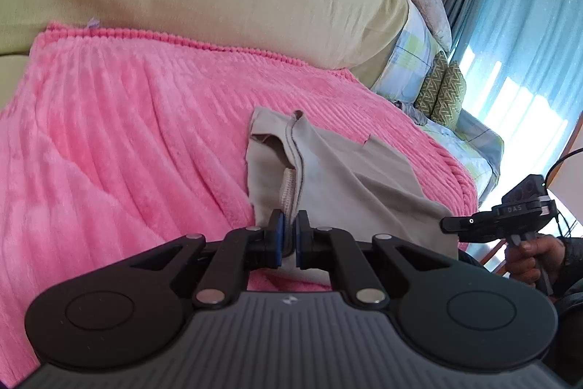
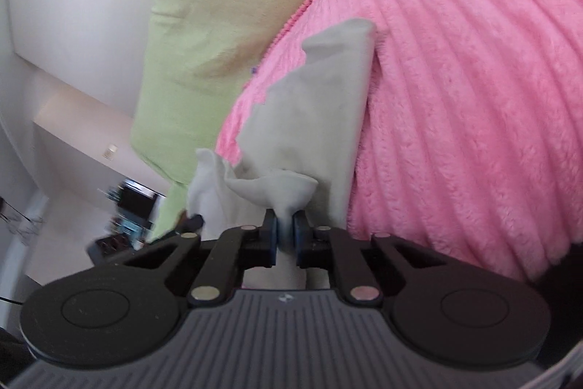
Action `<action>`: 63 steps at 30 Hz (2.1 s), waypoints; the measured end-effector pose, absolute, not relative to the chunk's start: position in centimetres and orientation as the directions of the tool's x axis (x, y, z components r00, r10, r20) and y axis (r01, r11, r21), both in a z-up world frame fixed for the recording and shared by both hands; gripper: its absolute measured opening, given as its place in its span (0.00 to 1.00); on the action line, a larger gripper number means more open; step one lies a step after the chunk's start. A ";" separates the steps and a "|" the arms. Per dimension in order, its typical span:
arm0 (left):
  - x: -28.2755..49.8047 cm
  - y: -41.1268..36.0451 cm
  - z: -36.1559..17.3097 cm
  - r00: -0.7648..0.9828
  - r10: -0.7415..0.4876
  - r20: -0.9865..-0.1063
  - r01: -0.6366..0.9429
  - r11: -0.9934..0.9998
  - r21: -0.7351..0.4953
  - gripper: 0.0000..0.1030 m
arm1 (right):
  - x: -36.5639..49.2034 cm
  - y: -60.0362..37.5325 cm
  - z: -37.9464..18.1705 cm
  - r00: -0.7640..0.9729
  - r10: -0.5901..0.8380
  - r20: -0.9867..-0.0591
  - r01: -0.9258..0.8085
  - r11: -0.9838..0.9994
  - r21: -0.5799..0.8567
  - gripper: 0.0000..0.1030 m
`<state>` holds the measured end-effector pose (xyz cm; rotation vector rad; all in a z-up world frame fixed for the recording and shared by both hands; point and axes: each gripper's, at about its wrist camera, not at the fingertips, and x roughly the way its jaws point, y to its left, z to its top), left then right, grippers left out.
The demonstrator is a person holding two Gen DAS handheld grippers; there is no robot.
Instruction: Fold clothes
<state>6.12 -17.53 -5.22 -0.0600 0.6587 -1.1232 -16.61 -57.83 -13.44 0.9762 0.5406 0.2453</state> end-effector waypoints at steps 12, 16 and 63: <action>10.9 -26.2 -1.3 0.260 -0.786 -0.561 0.863 0.450 -0.231 0.03 | -13.2 -62.8 -5.8 0.876 0.303 -0.375 0.028 0.745 0.667 0.05; 12.4 -28.1 -2.3 0.240 -0.754 -0.611 0.851 0.466 -0.241 0.03 | -11.5 -64.3 -6.7 0.866 0.292 -0.406 0.063 0.742 0.667 0.05; 12.2 -44.8 -3.3 0.179 -0.705 -0.687 0.979 0.056 0.197 0.04 | -13.5 -64.4 -12.2 0.897 0.122 -0.426 0.268 0.616 0.741 0.06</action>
